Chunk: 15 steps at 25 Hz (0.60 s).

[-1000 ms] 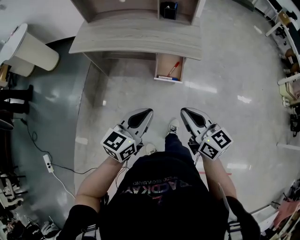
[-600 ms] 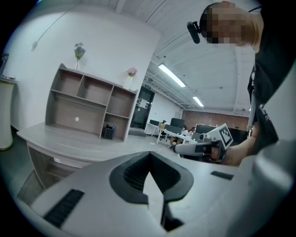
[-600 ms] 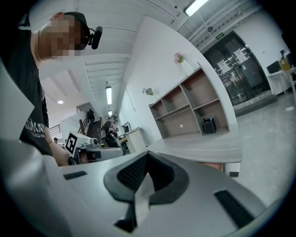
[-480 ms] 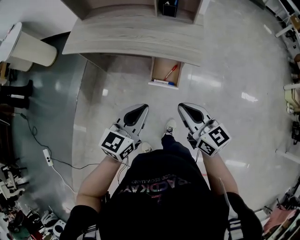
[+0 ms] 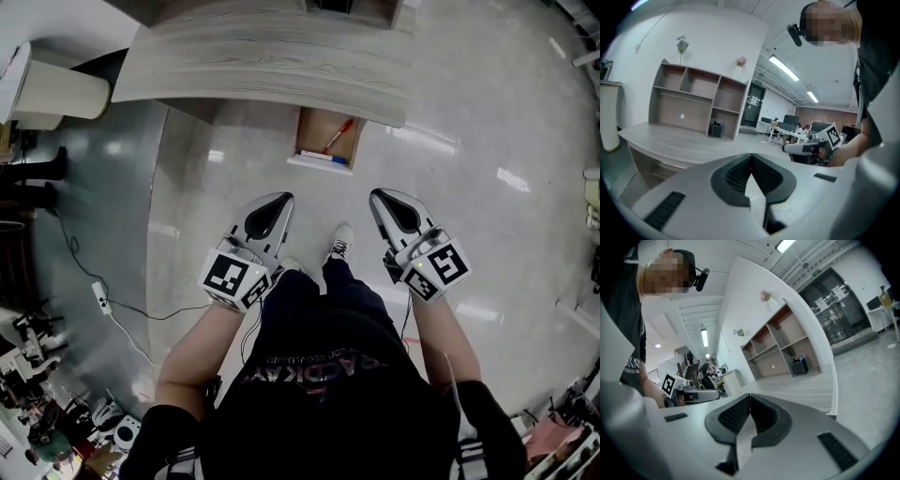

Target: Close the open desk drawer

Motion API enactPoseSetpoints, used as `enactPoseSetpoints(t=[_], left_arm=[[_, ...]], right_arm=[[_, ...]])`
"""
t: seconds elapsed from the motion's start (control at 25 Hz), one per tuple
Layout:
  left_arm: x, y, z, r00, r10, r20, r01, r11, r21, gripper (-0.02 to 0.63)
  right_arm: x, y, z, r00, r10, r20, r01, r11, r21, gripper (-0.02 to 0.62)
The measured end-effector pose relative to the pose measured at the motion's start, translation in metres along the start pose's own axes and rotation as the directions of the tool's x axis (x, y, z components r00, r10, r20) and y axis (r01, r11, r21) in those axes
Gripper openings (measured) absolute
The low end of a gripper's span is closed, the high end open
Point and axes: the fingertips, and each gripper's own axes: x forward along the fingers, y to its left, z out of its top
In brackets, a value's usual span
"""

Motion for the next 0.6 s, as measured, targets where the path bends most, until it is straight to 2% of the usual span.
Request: enactPoseSetpoints(t=[0.2,0.32,0.6], left_arm=[[0.005,0.009,-0.015,1.0,0.001,-0.03,0.0,0.999,0.047,0.012],[0.006,0.015,-0.025,0.999,0.006,-0.047,-0.003,0.998,0.065,0.012],[0.014,0.044,-0.067,0.994,-0.007,-0.11,0.016,0.996,0.082,0.023]], right_arm=[[-0.002,-0.008,-0.019,1.0,-0.017,-0.021,0.017,1.0,0.002,0.025],[-0.005,-0.01,-0.031,0.998,-0.039,-0.039,0.04,0.999,0.012,0.081],[0.01,-0.022,-0.071,0.989,-0.115,-0.09,0.114,0.993,-0.009,0.12]])
